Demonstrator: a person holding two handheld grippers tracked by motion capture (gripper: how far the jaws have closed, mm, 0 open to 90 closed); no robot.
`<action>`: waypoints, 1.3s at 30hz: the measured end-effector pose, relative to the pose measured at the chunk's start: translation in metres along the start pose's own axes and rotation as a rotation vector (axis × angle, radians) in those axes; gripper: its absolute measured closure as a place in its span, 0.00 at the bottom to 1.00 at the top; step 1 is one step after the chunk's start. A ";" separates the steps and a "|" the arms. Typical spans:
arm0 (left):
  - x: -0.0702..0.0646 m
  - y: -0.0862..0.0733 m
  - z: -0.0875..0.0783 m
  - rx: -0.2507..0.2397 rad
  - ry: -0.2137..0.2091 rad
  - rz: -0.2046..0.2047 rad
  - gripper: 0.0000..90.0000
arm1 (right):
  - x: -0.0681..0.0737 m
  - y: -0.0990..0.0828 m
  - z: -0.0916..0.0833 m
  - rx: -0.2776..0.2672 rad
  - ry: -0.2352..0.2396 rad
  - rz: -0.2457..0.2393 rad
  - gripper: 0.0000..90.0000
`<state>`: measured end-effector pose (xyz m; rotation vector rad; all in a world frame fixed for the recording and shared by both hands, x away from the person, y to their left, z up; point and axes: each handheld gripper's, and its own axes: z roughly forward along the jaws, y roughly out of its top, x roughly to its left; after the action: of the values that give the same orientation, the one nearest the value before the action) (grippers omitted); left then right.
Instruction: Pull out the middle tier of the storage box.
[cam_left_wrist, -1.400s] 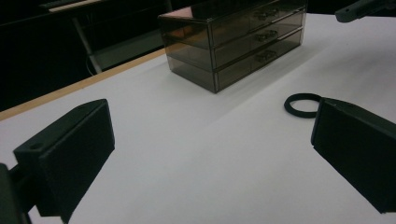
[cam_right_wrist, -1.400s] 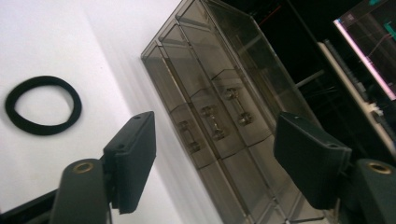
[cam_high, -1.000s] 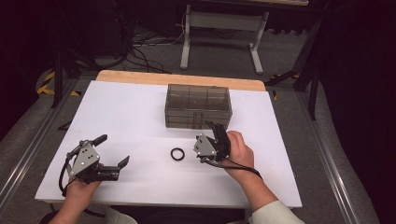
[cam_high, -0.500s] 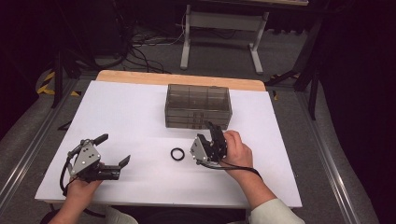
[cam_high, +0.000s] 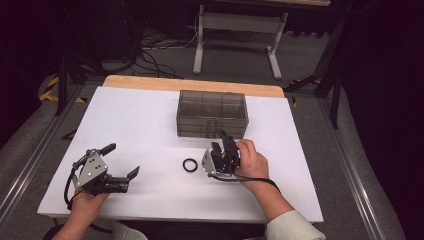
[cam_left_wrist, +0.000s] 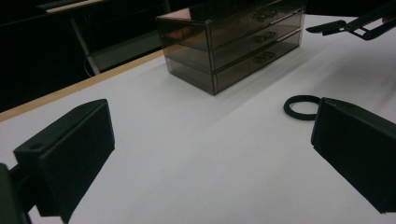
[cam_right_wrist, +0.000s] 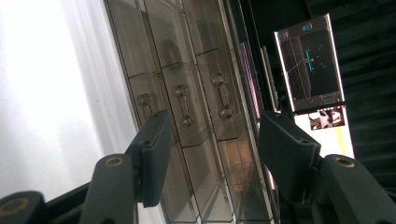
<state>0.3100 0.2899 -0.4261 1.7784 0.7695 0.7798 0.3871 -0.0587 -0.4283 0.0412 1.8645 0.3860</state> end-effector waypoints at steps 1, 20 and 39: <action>-0.001 0.000 0.000 0.002 -0.004 -0.007 0.00 | 0.001 0.000 0.001 0.003 0.001 -0.001 0.51; 0.000 0.000 0.000 0.003 -0.004 -0.004 0.00 | 0.020 -0.003 0.021 0.061 -0.066 -0.133 0.58; 0.000 0.000 -0.001 0.003 0.002 0.005 0.00 | 0.030 -0.006 0.037 0.083 -0.121 -0.210 0.67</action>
<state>0.3093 0.2905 -0.4258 1.7829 0.7676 0.7843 0.4127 -0.0484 -0.4675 -0.0730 1.7446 0.1580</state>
